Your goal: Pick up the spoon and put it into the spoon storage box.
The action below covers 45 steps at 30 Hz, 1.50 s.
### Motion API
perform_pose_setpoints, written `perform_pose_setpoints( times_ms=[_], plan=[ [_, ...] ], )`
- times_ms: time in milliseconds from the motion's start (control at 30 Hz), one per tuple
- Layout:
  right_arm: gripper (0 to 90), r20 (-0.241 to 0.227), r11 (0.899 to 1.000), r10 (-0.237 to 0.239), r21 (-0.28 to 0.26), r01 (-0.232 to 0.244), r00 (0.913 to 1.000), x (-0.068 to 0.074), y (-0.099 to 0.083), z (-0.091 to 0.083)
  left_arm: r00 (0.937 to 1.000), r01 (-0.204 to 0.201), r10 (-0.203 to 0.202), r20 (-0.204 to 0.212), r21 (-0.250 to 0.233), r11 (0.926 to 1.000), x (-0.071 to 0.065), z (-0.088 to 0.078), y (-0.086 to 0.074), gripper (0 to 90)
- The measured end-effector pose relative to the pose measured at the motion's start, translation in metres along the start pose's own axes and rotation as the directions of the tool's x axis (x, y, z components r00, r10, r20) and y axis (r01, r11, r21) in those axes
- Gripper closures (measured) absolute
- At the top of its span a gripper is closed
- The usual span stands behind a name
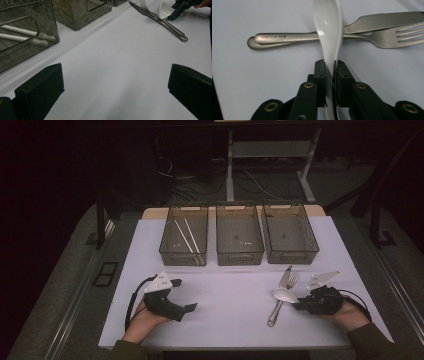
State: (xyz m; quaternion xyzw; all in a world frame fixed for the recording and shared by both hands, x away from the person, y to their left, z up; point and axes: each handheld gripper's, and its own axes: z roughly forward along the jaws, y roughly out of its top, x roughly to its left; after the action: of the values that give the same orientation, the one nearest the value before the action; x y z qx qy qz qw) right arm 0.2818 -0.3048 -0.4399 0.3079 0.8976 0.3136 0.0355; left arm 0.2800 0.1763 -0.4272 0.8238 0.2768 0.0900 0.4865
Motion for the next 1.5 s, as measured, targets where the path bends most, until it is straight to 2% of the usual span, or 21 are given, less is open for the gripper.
perform_pose_setpoints(
  times_ms=[33,200,500,700,1000,1333,1500],
  plan=[
    [84.5,-0.006,1.0,-0.003,0.0,0.003,1.0,0.0,0.0,0.0,1.0,0.0,0.0,0.0,0.0,1.0,0.0,0.0,0.0,0.0],
    [84.6,-0.014,1.0,0.002,0.001,-0.002,0.9999,-0.001,0.0,0.0,1.0,-0.002,0.002,0.0,0.001,1.0,0.0,0.0,0.0,0.0],
    [84.6,-0.045,0.998,0.03,-0.045,-0.032,0.9985,-0.003,0.002,-0.009,1.0,-0.001,0.001,0.0,-0.001,1.0,0.0,0.0,0.0,0.0],
    [84.7,-0.035,0.996,0.05,-0.077,-0.053,0.9981,-0.007,0.005,-0.016,1.0,-0.008,0.008,0.002,0.006,0.9999,0.0,0.001,0.0,0.0],
    [84.6,-0.013,0.993,0.073,-0.092,-0.074,0.9972,-0.009,0.014,-0.019,0.9999,-0.004,0.005,0.009,-0.007,1.0,0.001,0.001,0.0,0.0],
    [84.6,-0.009,0.989,0.098,-0.112,-0.098,0.9952,-0.014,0.026,-0.022,0.9994,0.0,0.001,0.034,-0.015,0.9999,0.0,0.003,0.0,0.0],
    [84.6,-0.017,0.985,0.114,-0.132,-0.115,0.9933,-0.017,0.033,-0.022,0.9995,-0.003,0.004,0.031,-0.019,0.9998,-0.001,0.003,0.0,0.0]
  ],
)
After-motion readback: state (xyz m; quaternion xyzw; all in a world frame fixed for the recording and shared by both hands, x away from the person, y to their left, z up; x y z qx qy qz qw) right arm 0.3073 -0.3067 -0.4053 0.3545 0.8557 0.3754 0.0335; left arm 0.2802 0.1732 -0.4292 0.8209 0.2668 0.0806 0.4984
